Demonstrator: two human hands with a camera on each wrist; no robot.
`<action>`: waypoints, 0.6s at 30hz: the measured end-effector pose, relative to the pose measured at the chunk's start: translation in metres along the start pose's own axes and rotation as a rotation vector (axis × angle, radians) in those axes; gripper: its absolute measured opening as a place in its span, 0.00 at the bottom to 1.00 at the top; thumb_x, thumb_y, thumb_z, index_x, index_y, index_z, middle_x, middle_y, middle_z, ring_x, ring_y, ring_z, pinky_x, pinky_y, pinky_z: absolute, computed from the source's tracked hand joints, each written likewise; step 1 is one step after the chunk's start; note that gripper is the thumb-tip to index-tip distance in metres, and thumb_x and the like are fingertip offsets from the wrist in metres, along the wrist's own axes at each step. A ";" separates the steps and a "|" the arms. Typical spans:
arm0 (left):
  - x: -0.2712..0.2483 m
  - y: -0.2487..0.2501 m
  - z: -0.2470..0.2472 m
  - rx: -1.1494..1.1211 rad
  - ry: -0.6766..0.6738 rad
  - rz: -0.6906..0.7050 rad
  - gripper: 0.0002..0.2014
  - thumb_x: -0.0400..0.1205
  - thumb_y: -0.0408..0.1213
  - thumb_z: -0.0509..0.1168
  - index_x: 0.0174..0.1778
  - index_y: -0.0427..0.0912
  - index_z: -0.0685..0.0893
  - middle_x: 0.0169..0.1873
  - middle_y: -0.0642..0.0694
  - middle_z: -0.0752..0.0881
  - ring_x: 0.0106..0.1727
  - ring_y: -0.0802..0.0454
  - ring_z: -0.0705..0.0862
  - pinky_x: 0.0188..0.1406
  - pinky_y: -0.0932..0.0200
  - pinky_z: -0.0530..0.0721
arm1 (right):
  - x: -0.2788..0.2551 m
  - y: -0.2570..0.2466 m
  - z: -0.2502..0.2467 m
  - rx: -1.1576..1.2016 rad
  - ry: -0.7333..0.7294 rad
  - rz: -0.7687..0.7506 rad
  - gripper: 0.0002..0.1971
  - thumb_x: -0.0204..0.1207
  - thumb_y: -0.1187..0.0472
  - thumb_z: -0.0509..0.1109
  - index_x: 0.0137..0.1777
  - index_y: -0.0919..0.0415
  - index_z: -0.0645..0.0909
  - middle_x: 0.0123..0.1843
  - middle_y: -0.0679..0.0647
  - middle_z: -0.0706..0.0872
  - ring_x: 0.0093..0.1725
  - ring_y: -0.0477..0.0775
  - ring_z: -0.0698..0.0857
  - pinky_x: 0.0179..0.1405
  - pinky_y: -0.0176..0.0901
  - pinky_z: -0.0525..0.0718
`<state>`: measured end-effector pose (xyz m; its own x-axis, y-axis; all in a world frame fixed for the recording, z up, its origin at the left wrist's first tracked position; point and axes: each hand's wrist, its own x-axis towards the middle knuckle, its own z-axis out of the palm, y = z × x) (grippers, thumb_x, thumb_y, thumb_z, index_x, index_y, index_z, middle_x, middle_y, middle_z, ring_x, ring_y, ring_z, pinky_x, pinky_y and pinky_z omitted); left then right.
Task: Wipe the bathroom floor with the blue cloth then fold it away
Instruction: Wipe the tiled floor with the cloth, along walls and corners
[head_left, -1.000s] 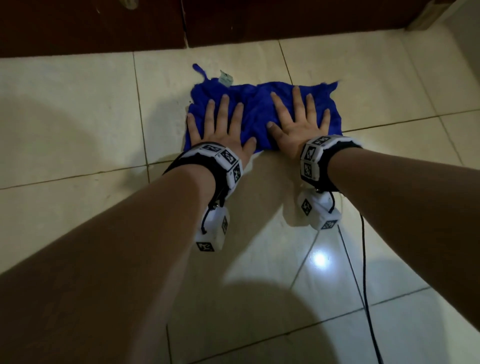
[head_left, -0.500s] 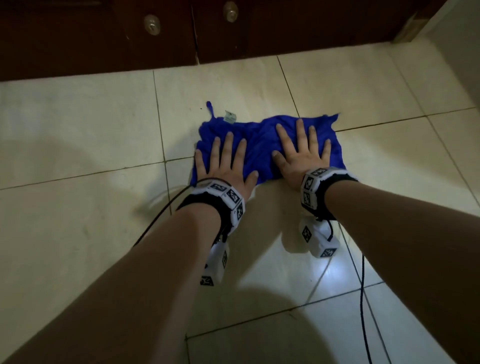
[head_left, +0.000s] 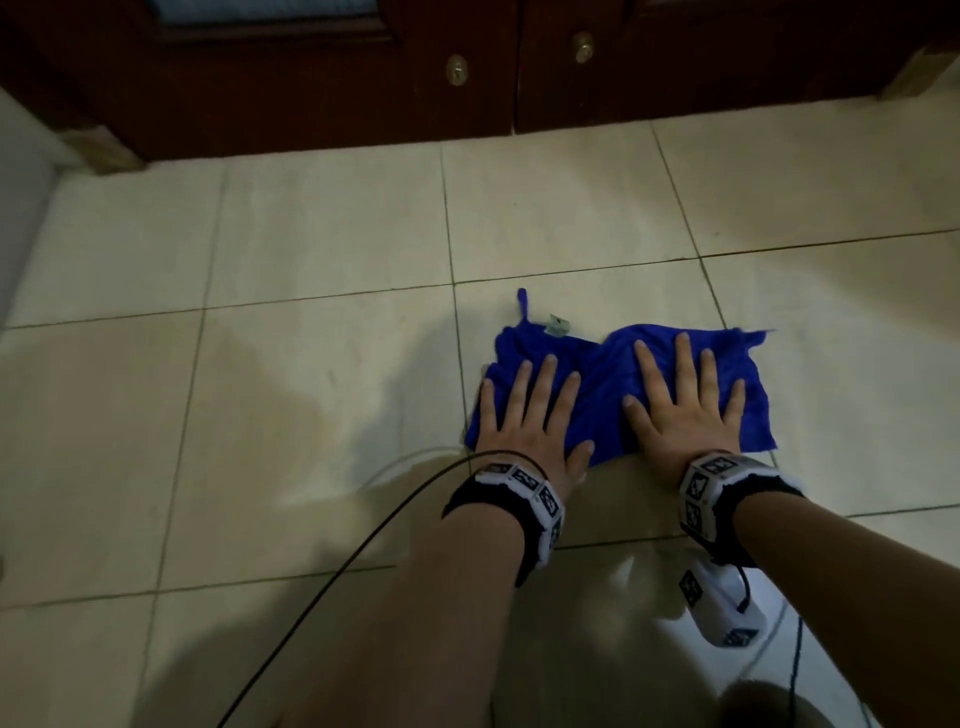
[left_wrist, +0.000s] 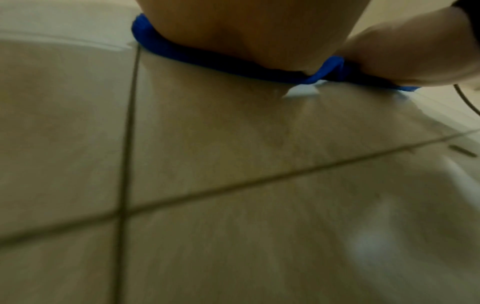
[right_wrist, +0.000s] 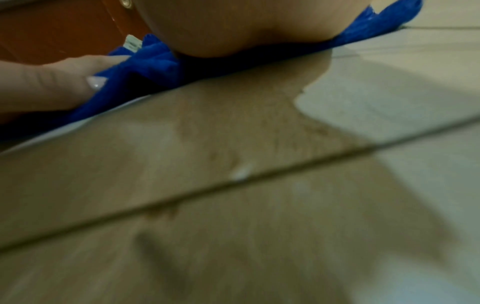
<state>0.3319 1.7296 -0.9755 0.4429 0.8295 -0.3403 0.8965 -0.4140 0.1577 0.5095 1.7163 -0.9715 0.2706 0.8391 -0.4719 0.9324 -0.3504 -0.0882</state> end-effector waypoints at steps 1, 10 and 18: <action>-0.006 -0.001 0.002 -0.007 0.003 0.002 0.37 0.85 0.62 0.46 0.84 0.54 0.34 0.83 0.50 0.29 0.84 0.46 0.31 0.78 0.36 0.27 | -0.006 -0.003 0.002 -0.002 -0.014 0.006 0.32 0.84 0.36 0.39 0.77 0.35 0.20 0.83 0.48 0.20 0.83 0.57 0.27 0.80 0.67 0.29; -0.069 -0.022 0.028 -0.010 -0.060 -0.007 0.37 0.78 0.63 0.45 0.83 0.51 0.55 0.84 0.46 0.59 0.84 0.44 0.59 0.78 0.33 0.49 | -0.053 -0.033 0.038 -0.022 0.064 -0.071 0.32 0.79 0.36 0.31 0.80 0.39 0.22 0.85 0.55 0.25 0.84 0.63 0.31 0.80 0.69 0.31; -0.089 -0.079 0.027 -0.033 -0.001 -0.116 0.36 0.79 0.66 0.35 0.81 0.61 0.29 0.82 0.58 0.28 0.83 0.54 0.31 0.79 0.40 0.31 | -0.061 -0.086 0.059 -0.051 0.174 -0.137 0.37 0.78 0.37 0.34 0.87 0.47 0.44 0.88 0.61 0.42 0.85 0.68 0.44 0.79 0.70 0.34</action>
<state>0.2219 1.6785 -0.9824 0.3359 0.8708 -0.3589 0.9417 -0.3024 0.1476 0.3984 1.6707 -0.9869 0.1742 0.9381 -0.2994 0.9730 -0.2107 -0.0940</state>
